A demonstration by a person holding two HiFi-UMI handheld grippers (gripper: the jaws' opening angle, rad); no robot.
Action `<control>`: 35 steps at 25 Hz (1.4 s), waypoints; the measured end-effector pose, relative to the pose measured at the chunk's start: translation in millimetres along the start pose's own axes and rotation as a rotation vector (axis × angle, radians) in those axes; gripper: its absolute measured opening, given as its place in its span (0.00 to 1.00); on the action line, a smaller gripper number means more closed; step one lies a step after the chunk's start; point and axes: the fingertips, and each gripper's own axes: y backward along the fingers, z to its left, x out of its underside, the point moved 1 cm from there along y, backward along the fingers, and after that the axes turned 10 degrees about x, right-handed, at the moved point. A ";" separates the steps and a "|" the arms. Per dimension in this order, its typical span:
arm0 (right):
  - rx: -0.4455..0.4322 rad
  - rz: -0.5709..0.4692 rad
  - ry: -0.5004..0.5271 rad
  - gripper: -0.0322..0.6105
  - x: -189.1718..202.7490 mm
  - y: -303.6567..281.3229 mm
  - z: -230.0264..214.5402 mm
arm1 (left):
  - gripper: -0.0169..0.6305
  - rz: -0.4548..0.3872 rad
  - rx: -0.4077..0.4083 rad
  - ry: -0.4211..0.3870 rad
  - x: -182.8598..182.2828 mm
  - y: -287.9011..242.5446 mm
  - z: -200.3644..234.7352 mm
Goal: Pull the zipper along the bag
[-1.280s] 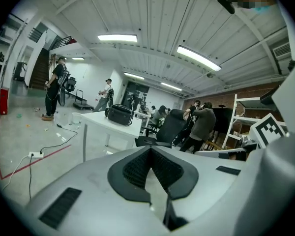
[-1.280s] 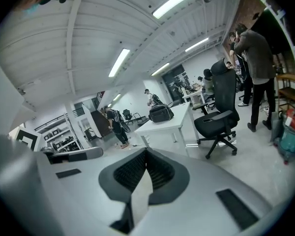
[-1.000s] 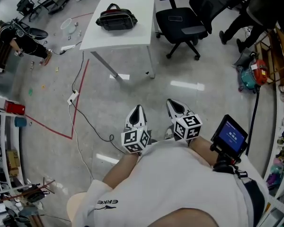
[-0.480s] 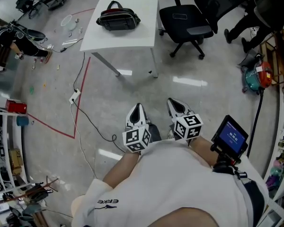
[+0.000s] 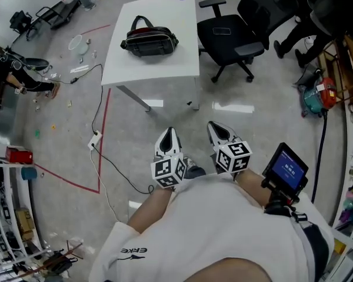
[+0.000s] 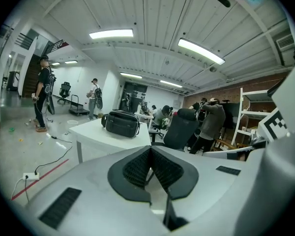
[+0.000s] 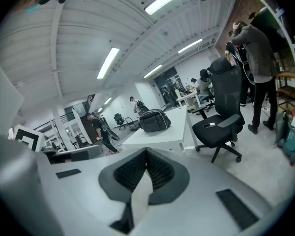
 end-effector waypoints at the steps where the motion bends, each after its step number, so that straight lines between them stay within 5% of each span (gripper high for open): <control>1: 0.009 -0.003 -0.001 0.05 -1.8 -7.3 4.6 | 0.03 0.001 0.010 -0.001 -3.4 -3.5 8.3; 14: 0.096 -0.007 0.006 0.05 -8.5 -73.0 49.7 | 0.03 0.039 0.095 0.036 -16.7 -27.2 91.8; 35: 0.058 -0.014 -0.124 0.05 -104.3 -242.7 -10.3 | 0.03 0.043 0.025 -0.006 -82.9 -185.9 167.7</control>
